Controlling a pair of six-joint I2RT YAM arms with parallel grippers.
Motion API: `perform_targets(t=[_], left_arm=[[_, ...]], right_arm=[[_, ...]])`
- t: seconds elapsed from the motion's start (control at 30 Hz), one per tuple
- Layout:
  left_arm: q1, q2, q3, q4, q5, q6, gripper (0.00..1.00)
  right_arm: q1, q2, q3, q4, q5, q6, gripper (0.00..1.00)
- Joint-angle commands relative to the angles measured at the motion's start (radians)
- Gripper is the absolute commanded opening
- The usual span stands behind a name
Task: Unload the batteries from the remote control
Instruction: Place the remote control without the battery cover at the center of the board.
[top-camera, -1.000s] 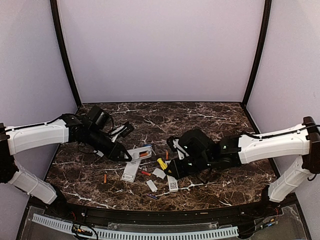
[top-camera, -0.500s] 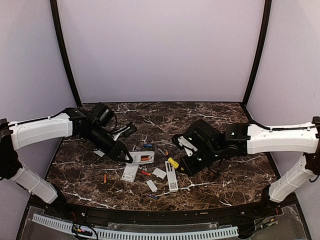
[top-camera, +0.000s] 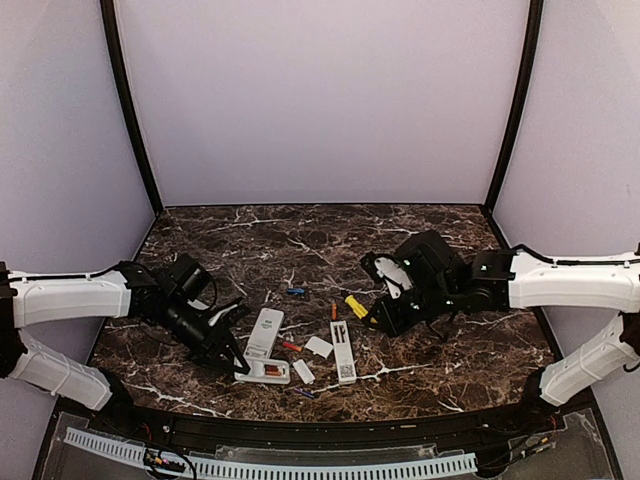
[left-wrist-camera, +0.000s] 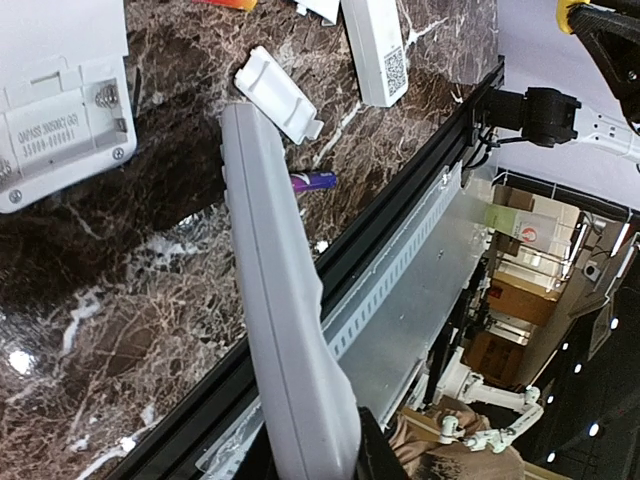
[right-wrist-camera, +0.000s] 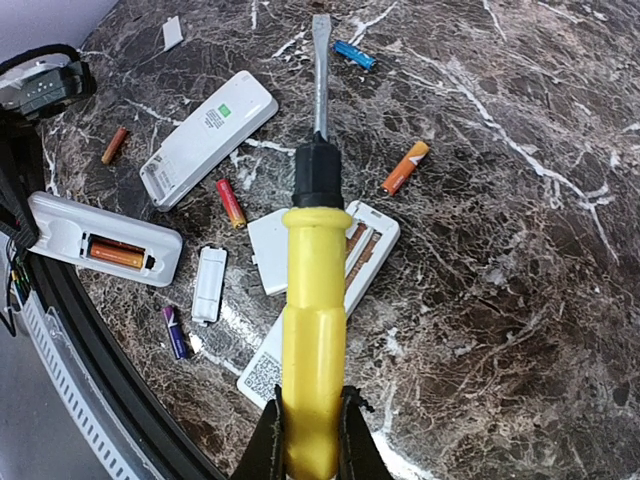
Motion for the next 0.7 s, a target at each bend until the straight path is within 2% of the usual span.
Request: perform_targets(t=[0.0, 0.07, 0.17, 0.23, 0.33, 0.47, 0.57, 0.67], left_arm=[[-0.004, -0.050, -0.073, 0.136, 0.085, -0.181, 0.00], [-0.004, -0.046, -0.110, 0.164, 0.097, -0.215, 0.01], [-0.004, -0.034, -0.143, 0.177, 0.076, -0.237, 0.08], [-0.004, -0.022, -0.142, 0.164, 0.047, -0.241, 0.20], [-0.004, 0.001, -0.129, 0.130, -0.010, -0.226, 0.44], [-0.003, -0.009, -0.100, 0.051, -0.111, -0.205, 0.68], [-0.003, -0.052, -0.061, -0.027, -0.195, -0.189, 0.79], [-0.004, -0.090, -0.003, -0.126, -0.359, -0.172, 0.86]], right_arm=[[-0.003, -0.004, -0.028, 0.119, -0.062, -0.047, 0.00], [-0.003, -0.004, -0.035, 0.133, -0.071, -0.053, 0.00], [-0.003, -0.018, -0.048, 0.152, -0.074, -0.061, 0.00], [-0.003, -0.024, -0.052, 0.161, -0.077, -0.061, 0.00], [-0.003, -0.026, -0.055, 0.177, -0.086, -0.048, 0.00], [-0.004, -0.023, -0.056, 0.205, -0.094, -0.025, 0.00], [-0.001, -0.015, -0.050, 0.217, -0.095, -0.009, 0.00], [0.007, -0.012, -0.051, 0.235, -0.101, -0.005, 0.00]])
